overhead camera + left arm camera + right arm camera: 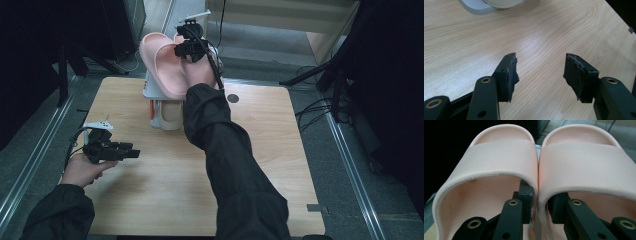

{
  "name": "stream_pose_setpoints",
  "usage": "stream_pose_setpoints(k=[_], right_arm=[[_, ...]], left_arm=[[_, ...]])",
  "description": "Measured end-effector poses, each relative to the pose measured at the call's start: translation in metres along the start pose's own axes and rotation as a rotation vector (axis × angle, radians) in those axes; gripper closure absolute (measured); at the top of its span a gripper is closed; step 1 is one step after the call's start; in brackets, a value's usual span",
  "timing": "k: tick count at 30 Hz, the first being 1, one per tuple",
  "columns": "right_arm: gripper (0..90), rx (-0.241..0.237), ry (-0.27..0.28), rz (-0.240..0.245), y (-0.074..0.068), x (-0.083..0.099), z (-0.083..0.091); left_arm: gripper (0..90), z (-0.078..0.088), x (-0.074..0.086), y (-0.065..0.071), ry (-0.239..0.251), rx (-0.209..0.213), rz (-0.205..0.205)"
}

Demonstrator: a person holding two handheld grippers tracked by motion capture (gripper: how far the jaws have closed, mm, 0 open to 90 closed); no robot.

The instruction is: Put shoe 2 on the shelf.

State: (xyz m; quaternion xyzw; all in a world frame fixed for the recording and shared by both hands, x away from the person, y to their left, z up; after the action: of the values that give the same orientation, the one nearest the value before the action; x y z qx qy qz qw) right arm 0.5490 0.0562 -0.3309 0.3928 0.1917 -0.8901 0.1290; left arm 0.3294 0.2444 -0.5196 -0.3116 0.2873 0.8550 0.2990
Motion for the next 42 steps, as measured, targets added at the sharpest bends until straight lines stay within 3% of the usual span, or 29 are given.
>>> stream_pose_setpoints(k=[8,12,18,27,34,42], right_arm=[[75.6,0.061,0.009,-0.169,0.007,-0.004,-0.030],[75.6,0.100,0.006,-0.215,0.014,-0.003,-0.038],[75.5,0.163,0.034,-0.209,0.018,-0.003,-0.044],[74.9,0.201,0.032,-0.207,0.018,0.002,-0.056],[71.9,0.197,0.039,-0.208,0.017,0.003,-0.059],[63.1,0.146,0.047,-0.208,0.019,0.005,-0.059]], left_arm=[[43.3,-0.007,0.001,0.002,-0.050,0.000,-0.019],[43.3,-0.011,-0.001,0.009,-0.059,0.013,-0.044],[43.2,-0.014,0.000,0.011,-0.075,0.013,-0.063],[43.1,-0.013,0.001,0.009,-0.078,0.020,-0.057],[43.0,-0.014,0.001,0.009,-0.081,0.019,-0.054],[43.0,-0.012,0.000,0.007,-0.075,0.017,-0.050]])
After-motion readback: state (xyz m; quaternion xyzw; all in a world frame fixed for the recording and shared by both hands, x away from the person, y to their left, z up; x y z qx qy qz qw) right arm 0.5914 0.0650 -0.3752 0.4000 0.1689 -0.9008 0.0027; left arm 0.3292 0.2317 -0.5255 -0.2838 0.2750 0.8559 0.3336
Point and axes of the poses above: each handheld gripper's, and its own axes: z roughly backward along the jaws, x roughly out of its underside, y roughly to its right, the point moved 6 cm from there along -z, roughly forward along the jaws, and after that the axes turned 9 degrees about -z, right-handed, at the moved point
